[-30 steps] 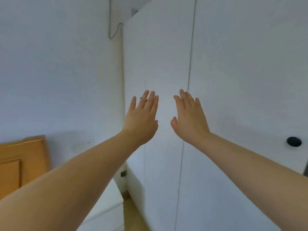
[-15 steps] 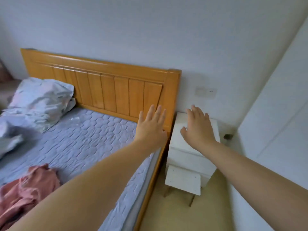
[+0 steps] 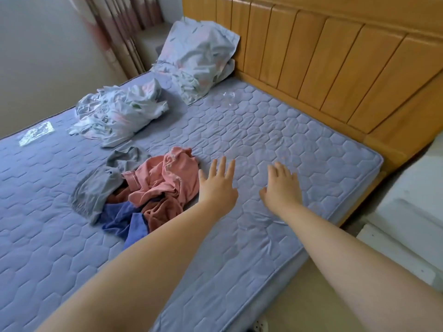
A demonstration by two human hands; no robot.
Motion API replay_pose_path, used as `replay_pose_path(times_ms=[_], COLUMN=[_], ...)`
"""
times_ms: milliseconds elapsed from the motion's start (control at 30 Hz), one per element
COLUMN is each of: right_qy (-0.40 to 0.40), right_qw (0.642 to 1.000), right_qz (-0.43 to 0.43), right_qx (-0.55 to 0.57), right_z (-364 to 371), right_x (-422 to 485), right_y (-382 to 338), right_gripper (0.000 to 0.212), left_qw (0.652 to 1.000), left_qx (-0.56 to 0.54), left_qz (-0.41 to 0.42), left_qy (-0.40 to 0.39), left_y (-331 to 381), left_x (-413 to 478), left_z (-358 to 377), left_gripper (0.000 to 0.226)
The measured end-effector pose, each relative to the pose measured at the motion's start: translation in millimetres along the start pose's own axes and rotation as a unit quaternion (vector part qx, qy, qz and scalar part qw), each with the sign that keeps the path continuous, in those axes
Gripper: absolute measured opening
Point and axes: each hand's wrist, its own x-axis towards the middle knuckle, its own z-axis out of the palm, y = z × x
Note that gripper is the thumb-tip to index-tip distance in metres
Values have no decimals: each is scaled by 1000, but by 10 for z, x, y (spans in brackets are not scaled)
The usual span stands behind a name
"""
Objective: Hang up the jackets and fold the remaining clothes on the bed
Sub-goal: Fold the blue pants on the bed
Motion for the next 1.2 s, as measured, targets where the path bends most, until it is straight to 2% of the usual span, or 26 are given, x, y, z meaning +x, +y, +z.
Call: replay_pose_path(times_ms=[200, 300, 433, 533, 633, 700, 733, 867, 967, 1000, 1067, 1133, 1167, 1200], right_qy=[-35, -46, -76, -86, -66, -47, -34, -2, 8, 20, 48, 78, 86, 88], right_qw=[996, 993, 988, 986, 984, 983, 982, 978, 973, 971, 965, 958, 956, 957], right_qz=[-54, -53, -57, -55, -41, -40, -40, 5, 41, 55, 93, 124, 128, 125], right_qx=[54, 97, 124, 134, 159, 175, 180, 208, 226, 230, 240, 247, 249, 247], right_z=[1022, 1575, 2239, 2546, 2777, 2931, 3009, 3352, 3549, 3595, 3642, 3671, 3693, 3717], right_x=[232, 193, 106, 98, 118, 127, 131, -9, -227, -277, -331, -351, -367, -381], right_y=[-657, -871, -1066, -1112, -1192, -1271, -1305, -1468, -1708, -1782, -1898, -1993, -2053, -2127], right_gripper=[67, 71, 74, 76, 76, 75, 75, 74, 73, 72, 72, 72, 72, 72], left_qw=[999, 997, 988, 980, 985, 983, 981, 976, 977, 981, 982, 955, 946, 946], left_qx=[26, 15, 121, 163, 120, 89, 94, 139, 124, 88, -73, -193, -198, -165], left_qz=[-42, -69, -12, 4, -84, -138, -138, -19, 87, 107, 137, 194, 240, 279], left_qy=[-9, -24, -97, -113, -87, -84, -101, -166, -153, -133, -112, -116, -87, -19], left_y=[-832, -1121, -1551, -1907, -2168, -2316, -2387, -2572, -2653, -2664, -2649, -2663, -2711, -2786], left_x=[-58, -148, -284, -333, -231, -93, -11, 126, 145, 149, 175, 155, 126, 103], left_z=[926, 1440, 2098, 2470, 2730, 2866, 2937, 3191, 3303, 3290, 3189, 3052, 3027, 3030], left_gripper=[76, 77, 75, 74, 62, 67, 71, 91, 86, 81, 78, 81, 80, 78])
